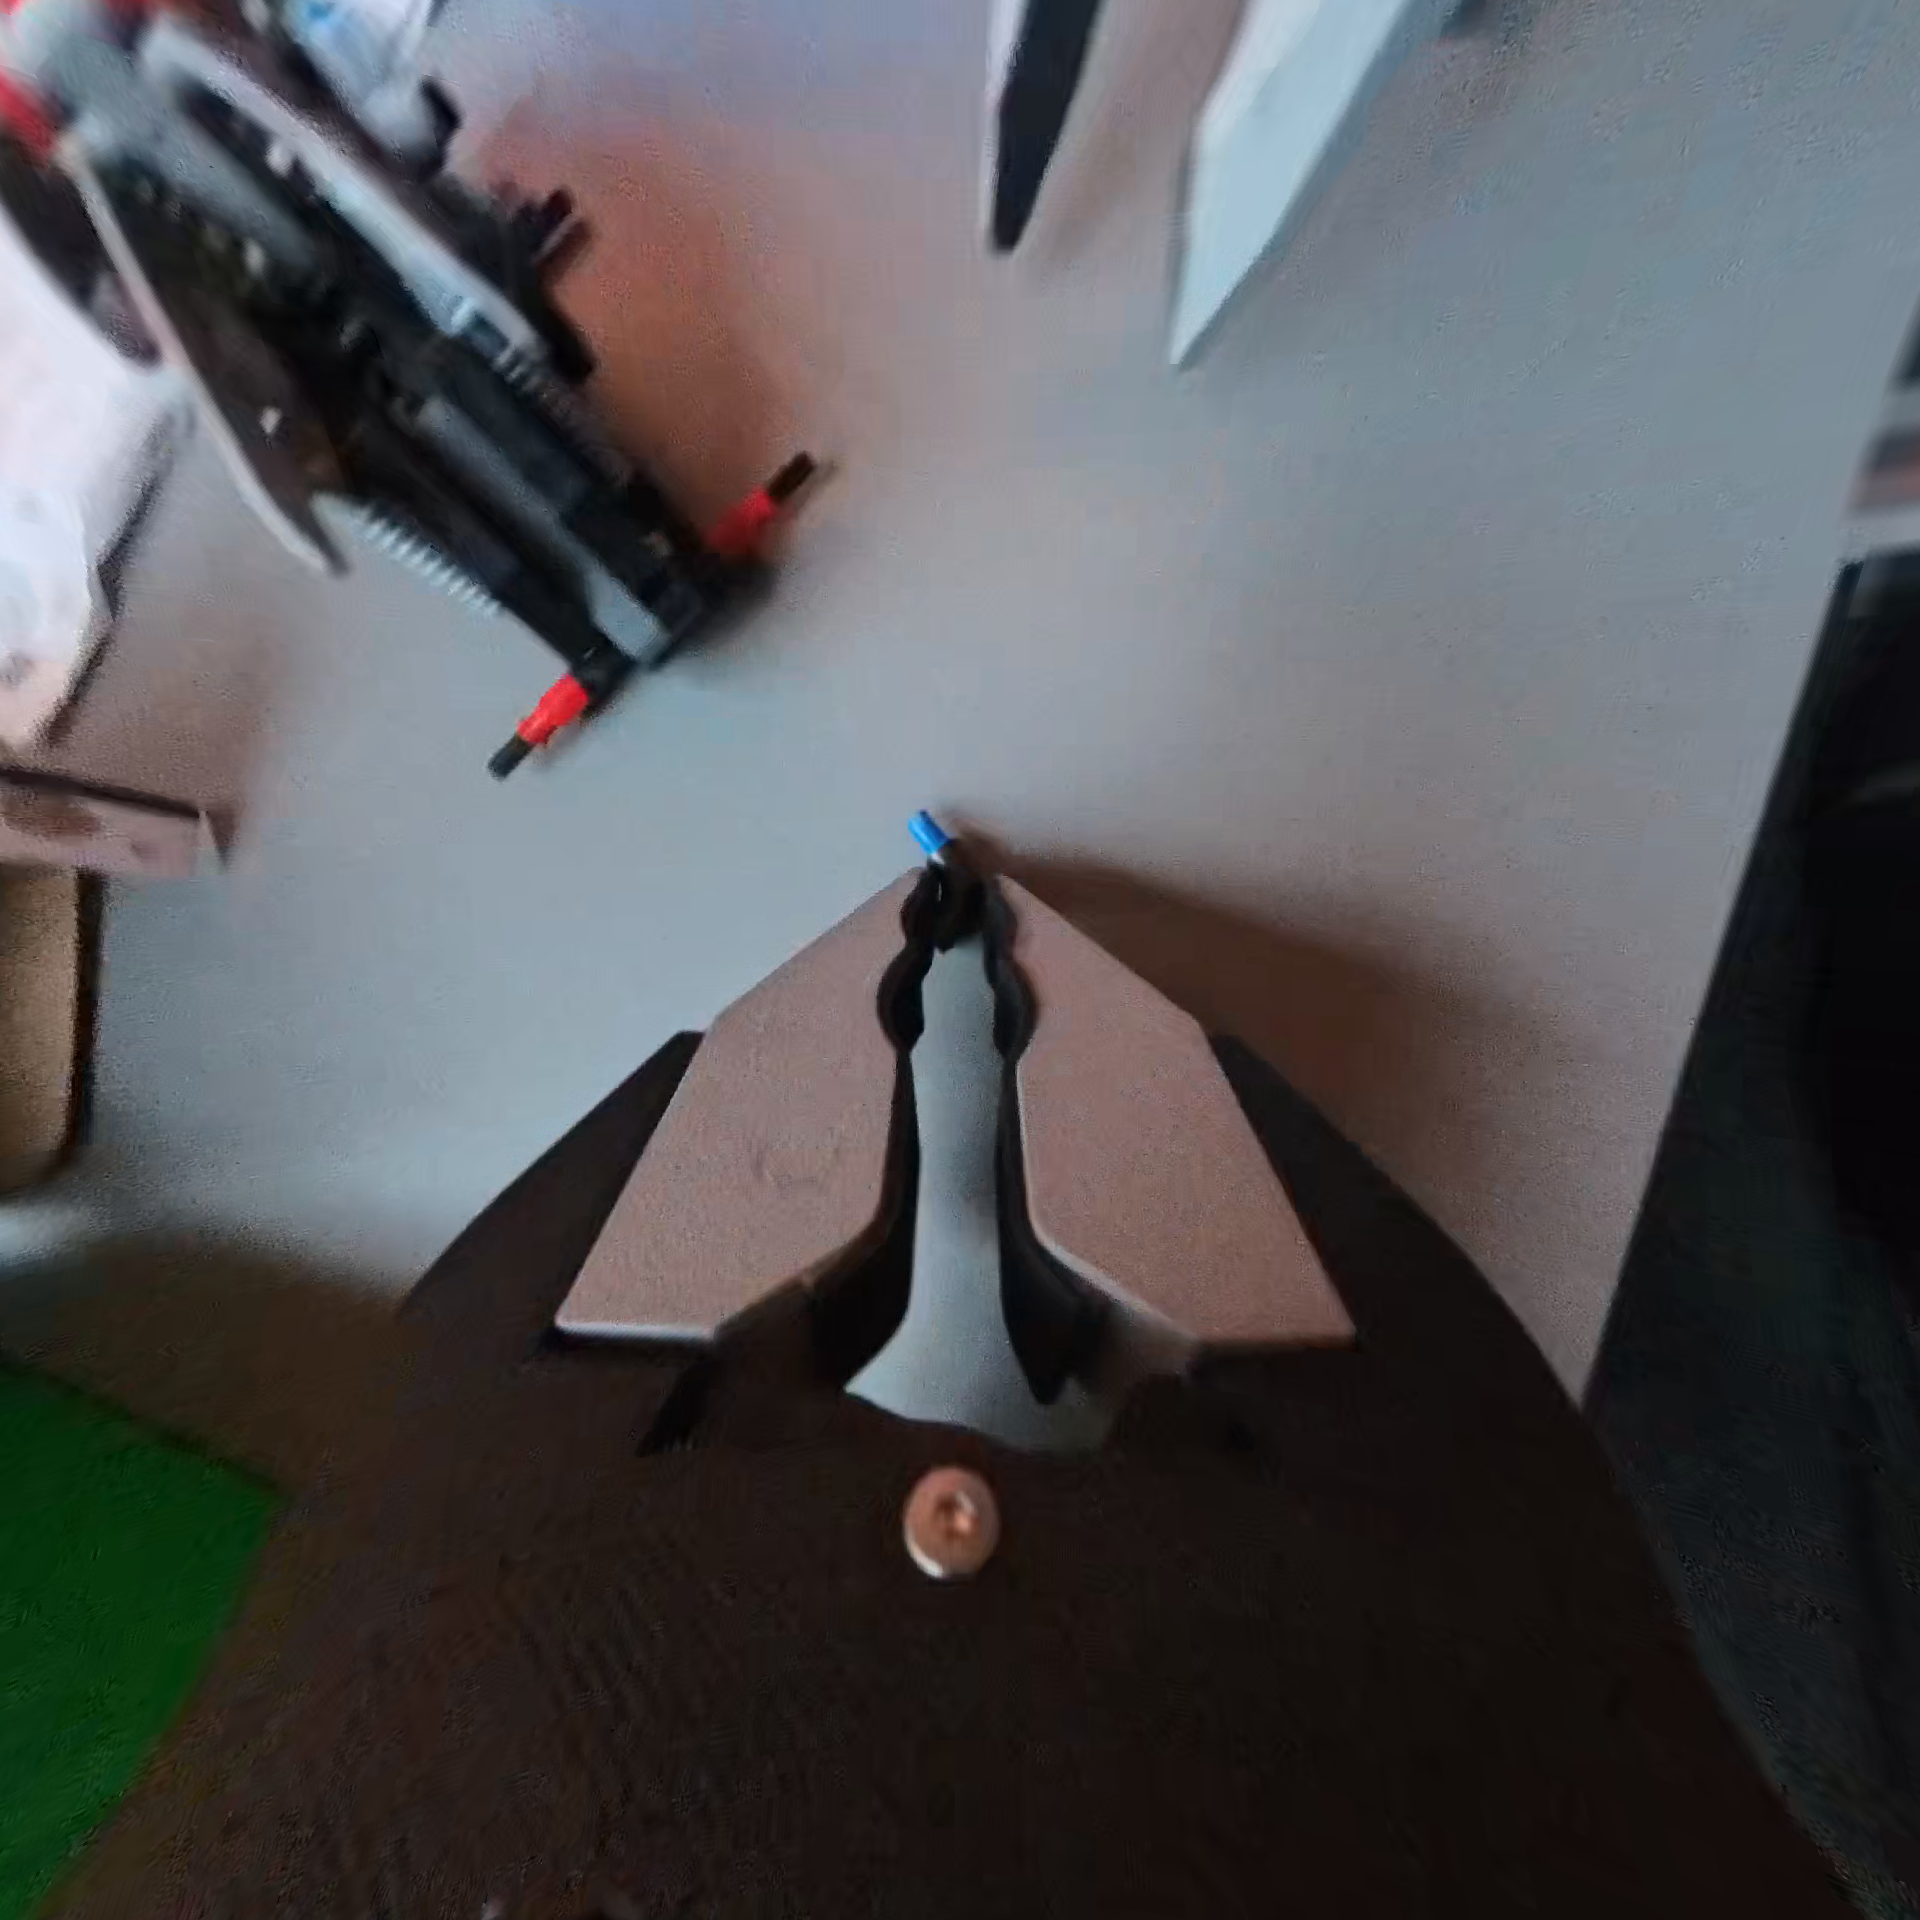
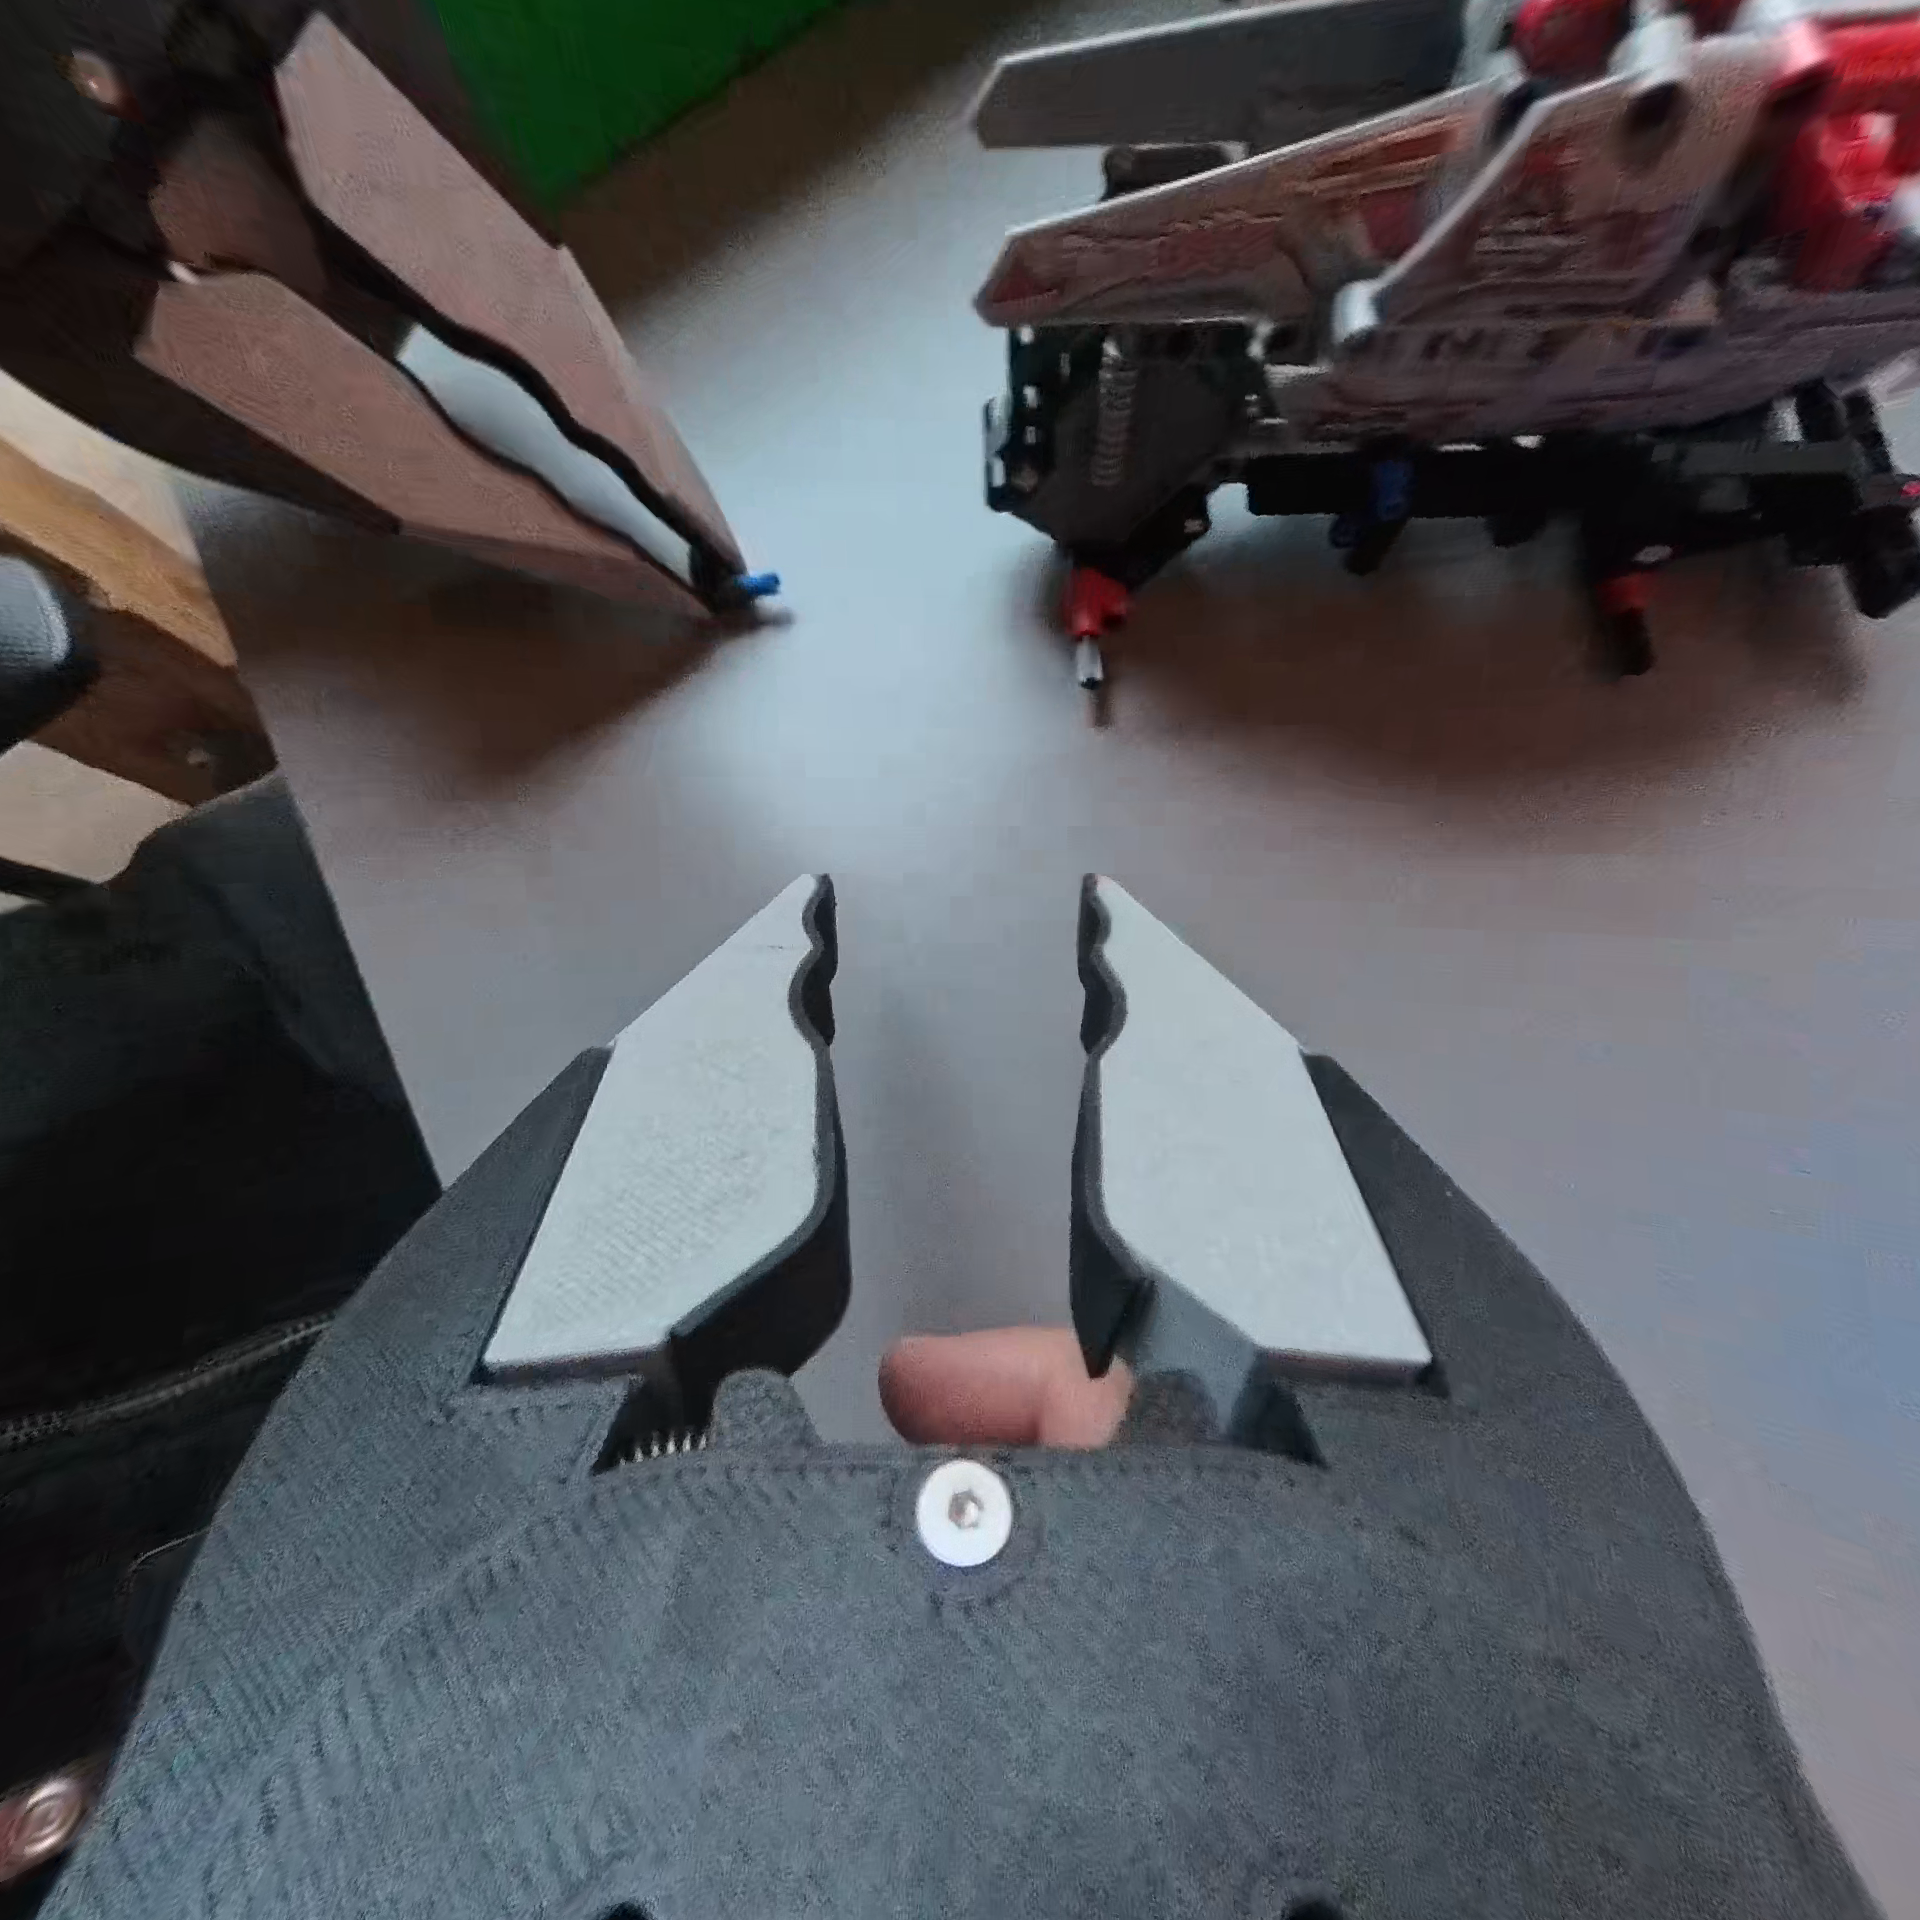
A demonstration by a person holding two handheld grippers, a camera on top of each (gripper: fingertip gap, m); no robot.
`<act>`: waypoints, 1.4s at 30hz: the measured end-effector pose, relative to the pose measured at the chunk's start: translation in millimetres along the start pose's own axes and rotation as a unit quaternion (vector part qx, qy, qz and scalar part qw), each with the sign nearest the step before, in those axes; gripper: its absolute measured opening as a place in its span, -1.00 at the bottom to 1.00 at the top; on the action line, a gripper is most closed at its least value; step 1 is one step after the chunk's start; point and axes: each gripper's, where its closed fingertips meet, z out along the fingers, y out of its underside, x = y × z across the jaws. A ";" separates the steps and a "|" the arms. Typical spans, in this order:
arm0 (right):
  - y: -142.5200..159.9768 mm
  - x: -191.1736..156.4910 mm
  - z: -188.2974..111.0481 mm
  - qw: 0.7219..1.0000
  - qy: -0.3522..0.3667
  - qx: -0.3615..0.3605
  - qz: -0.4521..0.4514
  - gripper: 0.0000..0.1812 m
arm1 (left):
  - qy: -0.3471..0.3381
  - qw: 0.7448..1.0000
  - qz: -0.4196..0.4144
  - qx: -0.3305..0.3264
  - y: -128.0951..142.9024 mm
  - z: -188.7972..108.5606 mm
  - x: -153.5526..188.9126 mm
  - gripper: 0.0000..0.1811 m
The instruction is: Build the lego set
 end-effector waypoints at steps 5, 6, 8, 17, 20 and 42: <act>-2.3 -38.1 30.9 0.997 -0.078 0.002 -0.019 -0.74 | -0.053 0.972 0.226 0.027 -21.5 4.3 31.2 -0.93; 0.1 -41.2 34.3 0.996 -0.088 -0.009 -0.018 -0.81 | -0.070 0.965 0.250 0.032 -26.1 7.3 33.8 -0.93; 0.9 -45.5 34.6 0.994 -0.102 -0.016 -0.024 -0.94 | -0.095 0.959 0.266 0.039 -30.3 11.2 33.2 -0.93; 4.2 -56.9 34.5 0.978 -0.101 -0.040 -0.178 -0.99 | -0.058 0.952 0.289 0.077 -27.4 6.1 40.6 -0.93; 1.8 -65.7 32.2 0.966 -0.112 -0.021 -0.234 -0.95 | -0.009 0.963 0.251 0.092 -27.0 2.5 47.0 -0.93; -6.5 -77.3 5.1 0.869 0.093 0.052 -0.484 -0.92 | 0.416 0.878 -0.202 0.126 -53.8 -29.0 70.0 -0.93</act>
